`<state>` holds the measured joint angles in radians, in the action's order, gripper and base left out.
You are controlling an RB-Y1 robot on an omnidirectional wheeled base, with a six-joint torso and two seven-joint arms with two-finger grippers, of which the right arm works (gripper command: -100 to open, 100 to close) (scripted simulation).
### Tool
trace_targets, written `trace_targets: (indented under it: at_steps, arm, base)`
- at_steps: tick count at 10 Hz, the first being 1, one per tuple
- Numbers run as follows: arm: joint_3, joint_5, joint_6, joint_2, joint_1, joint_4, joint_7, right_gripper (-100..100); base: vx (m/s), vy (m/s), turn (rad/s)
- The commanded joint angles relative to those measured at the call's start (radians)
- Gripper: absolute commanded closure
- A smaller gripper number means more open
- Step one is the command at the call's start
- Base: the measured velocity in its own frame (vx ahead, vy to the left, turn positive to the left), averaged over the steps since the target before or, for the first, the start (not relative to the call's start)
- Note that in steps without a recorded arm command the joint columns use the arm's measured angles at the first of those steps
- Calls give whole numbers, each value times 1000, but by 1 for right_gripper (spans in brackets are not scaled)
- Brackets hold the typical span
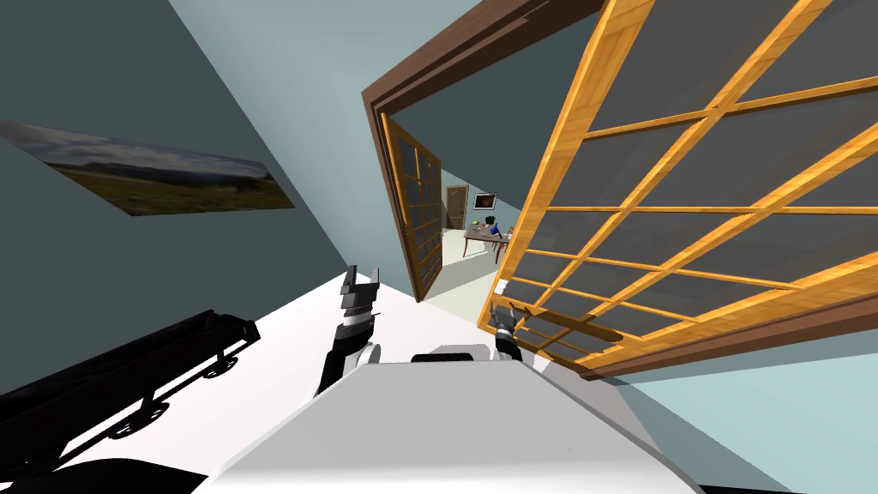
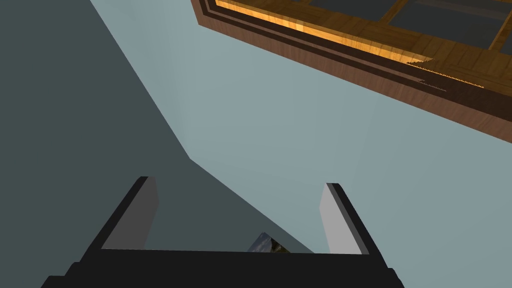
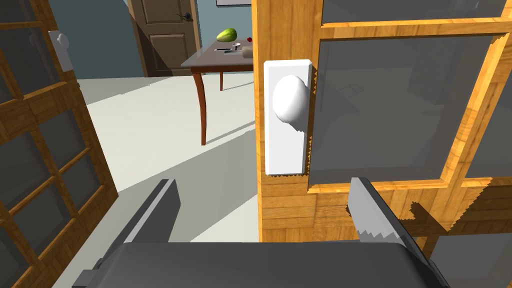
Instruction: Push the door open
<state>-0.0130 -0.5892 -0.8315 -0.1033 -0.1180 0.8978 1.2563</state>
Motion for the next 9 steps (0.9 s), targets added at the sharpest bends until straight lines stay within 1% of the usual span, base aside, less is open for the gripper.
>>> trace_targets:
  at_steps: [1,8,9]
  arm:
    - [0,0,0,0,1,-1,1,-100]
    - [0,0,0,0,1,-1,1,-100]
    - [13,6,2,-7,0,-2,13,-100]
  base:
    - [6,-7,-21]
    - [0,0,0]
    - [18,-19,-59]
